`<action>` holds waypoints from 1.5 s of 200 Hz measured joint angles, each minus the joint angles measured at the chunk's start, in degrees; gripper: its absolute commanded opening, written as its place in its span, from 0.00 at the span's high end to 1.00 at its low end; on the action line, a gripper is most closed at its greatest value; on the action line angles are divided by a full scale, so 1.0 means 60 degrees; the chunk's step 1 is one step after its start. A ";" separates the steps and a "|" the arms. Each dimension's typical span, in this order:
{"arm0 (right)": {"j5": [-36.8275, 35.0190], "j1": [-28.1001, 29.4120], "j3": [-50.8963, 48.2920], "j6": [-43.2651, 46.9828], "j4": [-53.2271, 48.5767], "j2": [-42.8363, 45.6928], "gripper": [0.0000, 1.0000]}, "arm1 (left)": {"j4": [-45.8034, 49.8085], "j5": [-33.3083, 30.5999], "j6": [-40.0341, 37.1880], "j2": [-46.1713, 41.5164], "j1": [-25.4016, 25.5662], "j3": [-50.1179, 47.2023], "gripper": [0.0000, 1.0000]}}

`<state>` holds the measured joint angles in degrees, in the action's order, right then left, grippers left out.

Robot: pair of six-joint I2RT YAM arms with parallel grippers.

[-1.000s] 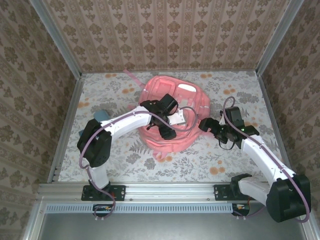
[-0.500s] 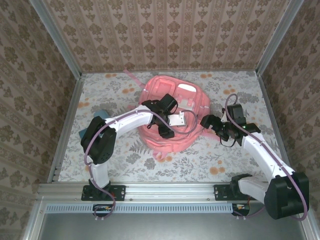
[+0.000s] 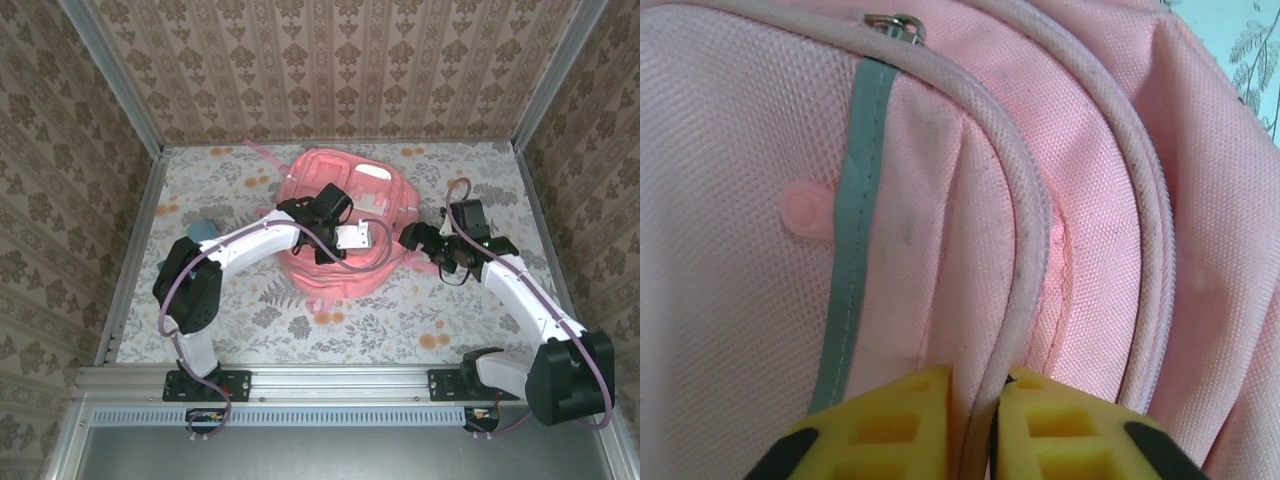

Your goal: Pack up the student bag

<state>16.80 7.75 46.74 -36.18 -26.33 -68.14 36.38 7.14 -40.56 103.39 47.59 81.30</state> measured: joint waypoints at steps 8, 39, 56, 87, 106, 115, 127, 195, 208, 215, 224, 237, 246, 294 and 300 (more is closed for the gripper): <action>0.0033 0.0000 0.0131 0.0084 0.0018 -0.0215 0.09 | -0.0095 -0.0018 -0.0007 -0.0146 -0.0018 -0.0087 0.94; 0.0215 0.0000 0.0696 0.0331 0.0146 -0.1027 0.13 | -0.0576 -0.0153 -0.0036 -0.0725 -0.0102 -0.0554 0.98; 0.0408 0.0000 0.1027 0.0525 0.0324 -0.1475 0.15 | -0.0801 -0.0208 -0.0036 -0.1104 -0.0182 -0.0874 1.00; 0.0965 -0.0018 0.1734 0.1002 0.0758 -0.2503 0.18 | -0.1147 -0.0273 -0.0029 -0.1858 -0.0393 -0.1443 1.00; 0.1534 -0.0018 0.2131 0.1384 0.1111 -0.3213 0.18 | -0.1366 -0.0302 0.0000 -0.2251 -0.0506 -0.1745 1.00; 0.1807 -0.0018 0.2357 0.1596 0.1166 -0.3577 0.19 | -0.1479 -0.0310 0.0033 -0.2426 -0.0561 -0.1898 1.00; 0.2146 -0.0018 0.2670 0.1861 0.1202 -0.4036 0.19 | -0.1555 -0.0310 0.0066 -0.2565 -0.0597 -0.2029 1.00; 0.3687 -0.0018 0.3876 0.3111 0.1392 -0.5734 0.11 | -0.1814 -0.0295 0.0186 -0.2769 -0.0670 -0.2335 1.00; 0.3858 -0.0018 0.3971 0.3279 0.1348 -0.5938 0.09 | -0.1854 -0.0266 0.0189 -0.2783 -0.0699 -0.2361 1.00; 0.3934 -0.0018 0.3989 0.3351 0.1304 -0.5992 0.09 | -0.1858 -0.0259 0.0189 -0.2783 -0.0703 -0.2361 1.00; 0.4036 -0.0018 0.4033 0.3490 0.1195 -0.6043 0.09 | -0.1858 -0.0259 0.0189 -0.2783 -0.0699 -0.2361 1.00; 0.4251 -0.0047 0.4098 0.3606 0.1053 -0.6080 0.10 | -0.1858 -0.0259 0.0193 -0.2783 -0.0703 -0.2361 1.00; 0.4408 -0.0062 0.4098 0.3657 0.0998 -0.6076 0.10 | -0.1858 -0.0259 0.0200 -0.2783 -0.0703 -0.2361 1.00; 0.4878 -0.0073 0.3479 0.3439 0.0914 -0.5315 0.25 | -0.1858 -0.0259 0.0255 -0.2783 -0.0710 -0.2371 1.00; 0.4878 -0.0076 0.3410 0.3435 0.0907 -0.5180 0.30 | -0.1861 -0.0259 0.0259 -0.2783 -0.0714 -0.2379 1.00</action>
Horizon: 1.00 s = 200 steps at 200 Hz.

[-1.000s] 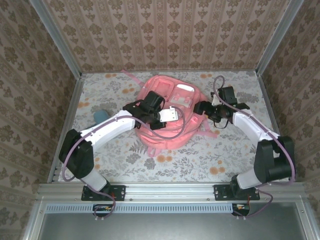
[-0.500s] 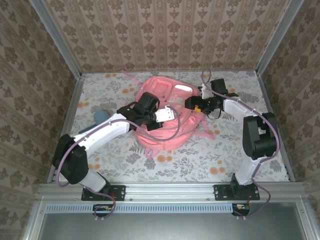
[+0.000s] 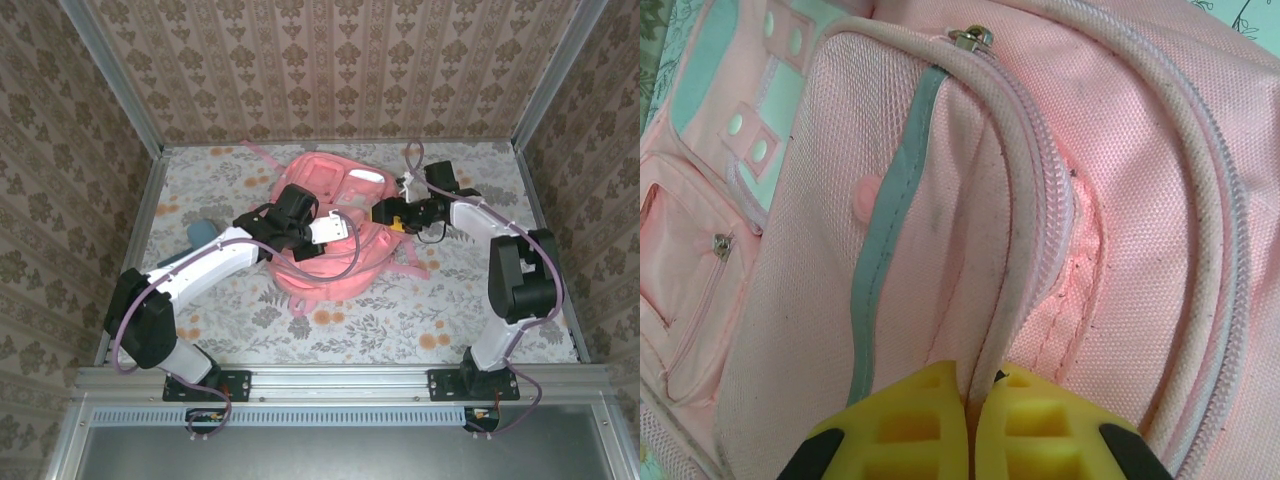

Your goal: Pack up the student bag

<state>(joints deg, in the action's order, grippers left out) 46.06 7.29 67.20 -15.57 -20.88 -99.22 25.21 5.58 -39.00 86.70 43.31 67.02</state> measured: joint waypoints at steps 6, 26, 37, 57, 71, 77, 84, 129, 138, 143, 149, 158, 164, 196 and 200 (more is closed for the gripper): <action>-0.0007 -0.0007 -0.0062 0.0018 0.0004 0.0124 0.33 | 0.0000 0.0000 0.0000 0.0000 -0.0004 -0.0004 1.00; 0.0051 -0.0029 -0.0178 0.0025 -0.0025 0.0419 0.45 | -0.0040 0.0044 0.0000 0.0000 -0.0033 -0.0044 1.00; 0.0106 -0.0029 -0.0178 0.0091 -0.0040 0.0459 0.49 | -0.0066 0.0069 0.0000 0.0000 -0.0033 -0.0055 1.00; 0.0091 -0.0022 -0.0178 0.0080 -0.0120 0.0455 0.51 | -0.0069 0.0091 0.0000 0.0000 -0.0040 -0.0055 1.00; -0.0047 -0.0022 -0.0178 0.0080 -0.0135 0.0452 0.51 | -0.0073 0.0098 0.0000 0.0000 -0.0040 -0.0055 1.00; -0.0131 -0.0022 -0.0178 0.0080 -0.0160 0.0433 0.50 | -0.0073 0.0098 0.0000 0.0000 -0.0040 -0.0055 1.00; -0.0266 -0.0022 -0.0175 0.0073 -0.0197 0.0408 0.49 | -0.0073 0.0102 0.0000 0.0000 -0.0040 -0.0055 1.00; -0.1461 -0.0022 -0.0168 -0.0211 -0.0310 0.0313 0.34 | -0.0069 0.0102 0.0004 0.0000 -0.0040 -0.0055 1.00; -0.1756 -0.0022 -0.0146 -0.0259 -0.0346 0.0313 0.34 | -0.0073 0.0102 0.0007 0.0000 -0.0040 -0.0055 1.00; -0.1887 -0.0022 -0.0120 -0.0284 -0.0368 0.0313 0.35 | -0.0069 0.0102 0.0011 0.0000 -0.0040 -0.0055 1.00; -0.2033 -0.0022 -0.0062 -0.0302 -0.0419 0.0310 0.36 | -0.0073 0.0102 0.0029 0.0000 -0.0040 -0.0055 1.00; -0.2280 0.0015 0.0084 -0.0350 -0.0525 0.0273 0.38 | -0.0069 0.0102 0.0055 0.0000 -0.0040 -0.0055 1.00; -0.2437 0.0040 0.0204 -0.0375 -0.0579 0.0244 0.40 | -0.0069 0.0102 0.0069 0.0000 -0.0040 -0.0055 1.00; -0.3286 0.0284 0.0816 -0.0412 -0.0783 0.0036 0.46 | -0.0073 0.0106 0.0069 0.0000 -0.0040 -0.0055 1.00; -0.3370 0.0324 0.0889 -0.0408 -0.0831 0.0004 0.47 | -0.0069 0.0106 0.0069 0.0000 -0.0040 -0.0055 1.00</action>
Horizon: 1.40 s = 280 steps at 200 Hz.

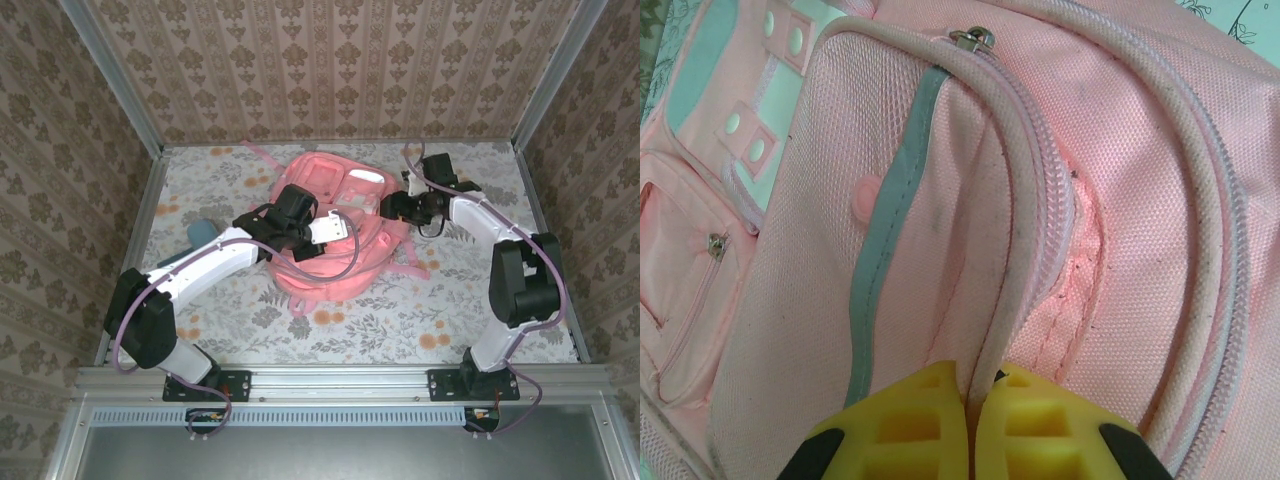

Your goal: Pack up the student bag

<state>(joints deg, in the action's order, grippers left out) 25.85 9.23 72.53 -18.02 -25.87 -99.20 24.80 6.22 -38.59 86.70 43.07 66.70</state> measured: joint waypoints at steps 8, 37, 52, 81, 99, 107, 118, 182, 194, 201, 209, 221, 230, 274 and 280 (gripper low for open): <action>-0.0113 0.0066 0.0135 0.0007 -0.0058 -0.0058 0.49 | 0.0000 0.0000 0.0000 0.0000 0.0000 0.0000 1.00; -0.0386 0.0277 0.0685 0.0044 -0.0291 -0.0448 0.59 | -0.0004 0.0000 0.0004 0.0000 0.0000 0.0000 1.00; -0.0506 0.0364 0.0933 0.0084 -0.0441 -0.0685 0.63 | -0.0004 0.0000 0.0004 0.0000 0.0000 0.0000 1.00; -0.0648 0.0481 0.1045 0.0138 -0.0714 -0.0863 0.68 | 0.0000 0.0004 0.0007 0.0000 0.0000 0.0000 1.00; -0.0739 0.0506 0.1045 0.0193 -0.0783 -0.0863 0.77 | -0.0004 0.0004 0.0007 0.0000 0.0000 0.0000 1.00; -0.0747 0.0506 0.1045 0.0237 -0.0805 -0.0863 0.81 | -0.0004 0.0004 0.0015 0.0000 0.0000 0.0000 1.00; -0.0747 0.0506 0.1045 0.0215 -0.0849 -0.0863 0.88 | -0.0073 0.0000 0.0069 0.0000 0.0000 -0.0040 1.00; -0.0732 0.0506 0.0055 0.0182 -0.0342 0.0331 1.00 | -0.0120 -0.0051 0.0634 0.0015 0.0000 -0.0058 1.00; -0.0583 0.0506 -0.0357 0.0098 -0.0157 0.0860 1.00 | -0.0069 -0.0087 0.0900 0.0069 0.0000 0.0047 1.00; -0.0470 0.0503 -0.0627 0.0004 -0.0033 0.1180 1.00 | -0.0044 -0.0113 0.1071 0.0117 0.0004 0.0135 1.00; -0.0306 0.0492 -0.0947 -0.0098 0.0149 0.1530 1.00 | -0.0022 -0.0149 0.1286 0.0182 0.0004 0.0237 1.00; 0.0025 0.0488 -0.1483 -0.0313 0.0470 0.2033 1.00 | -0.0004 -0.0193 0.1647 0.0313 0.0011 0.0437 1.00; 0.0390 0.0499 -0.1931 -0.0557 0.0794 0.2419 1.00 | -0.0007 -0.0229 0.1927 0.0444 0.0022 0.0616 1.00; 0.1690 0.1184 -0.3464 -0.1548 0.2306 0.3945 1.00 | -0.0102 -0.0270 0.3038 0.1198 0.0226 0.1315 1.00; 0.1705 0.1286 -0.3585 -0.1625 0.2448 0.4120 1.00 | -0.0124 -0.0270 0.3100 0.1260 0.0255 0.1370 1.00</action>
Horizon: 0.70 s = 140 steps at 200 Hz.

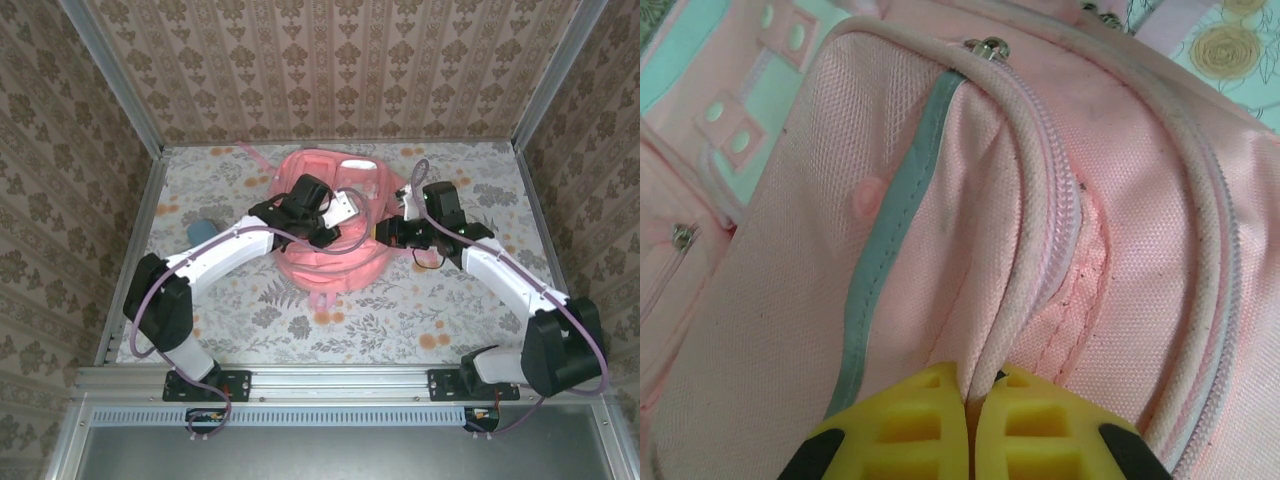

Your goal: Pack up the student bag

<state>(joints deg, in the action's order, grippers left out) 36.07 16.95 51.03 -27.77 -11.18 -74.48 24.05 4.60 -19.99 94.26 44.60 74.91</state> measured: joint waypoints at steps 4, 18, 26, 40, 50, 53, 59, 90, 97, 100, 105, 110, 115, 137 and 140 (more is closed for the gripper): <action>-0.0011 0.0062 -0.0069 -0.0062 0.0058 0.0109 1.00 | -0.0011 -0.0004 0.0051 0.0040 0.0011 0.0033 1.00; -0.0306 0.0138 -0.0189 -0.0131 0.0062 0.0452 1.00 | -0.0018 -0.0025 0.0149 0.0087 0.0047 0.0073 1.00; -0.0648 0.0098 -0.0193 -0.0142 -0.0018 0.0594 1.00 | -0.0015 -0.0033 0.0157 0.0087 0.0055 0.0073 1.00; -0.1297 -0.0036 -0.0127 -0.0164 -0.0291 0.0674 0.86 | -0.0015 -0.0025 0.0157 0.0087 0.0055 0.0073 1.00; -0.1752 -0.0157 -0.0011 -0.0237 -0.0557 0.0579 0.70 | -0.0033 -0.0015 0.0142 0.0087 0.0055 0.0058 1.00; -0.1883 -0.0204 0.0055 -0.0193 -0.0663 0.0532 0.66 | -0.0047 -0.0015 0.0142 0.0084 0.0055 0.0047 1.00; -0.2069 -0.0277 0.0186 -0.0222 -0.0831 0.0397 0.60 | -0.0098 0.0004 0.0117 0.0062 0.0055 -0.0007 1.00; -0.2568 -0.0576 0.1045 -0.0018 -0.1253 -0.0761 0.35 | -0.0342 0.0127 -0.0302 -0.0419 0.0051 -0.0718 1.00; -0.2550 -0.0656 0.1275 0.0149 -0.1290 -0.1126 0.31 | -0.0368 0.0164 -0.0444 -0.0576 0.0040 -0.0907 1.00; -0.2535 -0.0688 0.1370 0.0262 -0.1311 -0.1253 0.29 | -0.0379 0.0178 -0.0517 -0.0645 0.0033 -0.0991 1.00; -0.2477 -0.0750 0.1515 0.0342 -0.1315 -0.1515 0.26 | -0.0379 0.0211 -0.0641 -0.0809 -0.0004 -0.1151 1.00; -0.2422 -0.0812 0.1665 0.0423 -0.1326 -0.1781 0.23 | -0.0375 0.0248 -0.0710 -0.0951 -0.0015 -0.1290 1.00; -0.2262 -0.0896 0.1814 0.0576 -0.1322 -0.2040 0.22 | -0.0368 0.0280 -0.0798 -0.1089 -0.0040 -0.1424 1.00; -0.1392 -0.1249 0.2433 0.0954 -0.1322 -0.3224 0.19 | -0.0306 0.0535 -0.1060 -0.1698 -0.0197 -0.1891 1.00; -0.1264 -0.1275 0.2517 0.1013 -0.1330 -0.3366 0.19 | -0.0299 0.0576 -0.1107 -0.1759 -0.0215 -0.1942 1.00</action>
<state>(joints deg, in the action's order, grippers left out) 28.49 9.30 66.13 -21.69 -19.16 -94.67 22.26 8.05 -26.63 83.70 43.31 63.26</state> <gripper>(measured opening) 0.807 0.051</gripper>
